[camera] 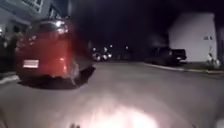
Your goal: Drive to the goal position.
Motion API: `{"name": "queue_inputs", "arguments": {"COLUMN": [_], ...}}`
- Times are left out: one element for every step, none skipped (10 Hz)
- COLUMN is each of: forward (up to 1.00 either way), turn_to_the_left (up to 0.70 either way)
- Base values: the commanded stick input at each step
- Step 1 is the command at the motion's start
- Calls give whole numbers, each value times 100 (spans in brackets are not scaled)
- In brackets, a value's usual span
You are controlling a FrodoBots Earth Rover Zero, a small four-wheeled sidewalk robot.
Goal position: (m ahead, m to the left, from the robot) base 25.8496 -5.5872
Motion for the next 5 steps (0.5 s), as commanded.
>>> {"name": "queue_inputs", "arguments": {"forward": [100,100,100,100,100], "turn_to_the_left": [0,0,0,0,0]}}
